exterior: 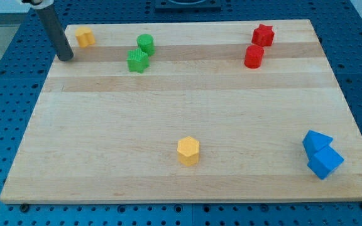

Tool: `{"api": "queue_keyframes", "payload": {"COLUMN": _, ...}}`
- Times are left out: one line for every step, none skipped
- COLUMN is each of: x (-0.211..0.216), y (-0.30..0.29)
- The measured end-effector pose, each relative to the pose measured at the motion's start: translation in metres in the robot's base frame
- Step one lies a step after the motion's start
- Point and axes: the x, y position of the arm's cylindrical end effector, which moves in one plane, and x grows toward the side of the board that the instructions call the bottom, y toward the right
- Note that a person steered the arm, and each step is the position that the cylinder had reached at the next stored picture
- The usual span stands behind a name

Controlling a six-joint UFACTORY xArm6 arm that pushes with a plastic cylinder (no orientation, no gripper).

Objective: Move the yellow heart top left corner of the board

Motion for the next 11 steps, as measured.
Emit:
{"api": "queue_keyframes", "payload": {"x": -0.018, "y": -0.001}}
{"api": "queue_keyframes", "payload": {"x": -0.031, "y": -0.001}}
{"api": "queue_keyframes", "payload": {"x": -0.043, "y": -0.001}}
{"api": "queue_keyframes", "payload": {"x": -0.041, "y": 0.0}}
{"api": "queue_keyframes", "payload": {"x": -0.026, "y": 0.0}}
{"api": "queue_keyframes", "payload": {"x": -0.026, "y": 0.006}}
{"api": "queue_keyframes", "payload": {"x": -0.037, "y": 0.018}}
{"api": "queue_keyframes", "payload": {"x": -0.047, "y": 0.027}}
{"api": "queue_keyframes", "payload": {"x": -0.048, "y": 0.027}}
{"api": "queue_keyframes", "payload": {"x": -0.048, "y": 0.025}}
{"api": "queue_keyframes", "payload": {"x": -0.042, "y": 0.025}}
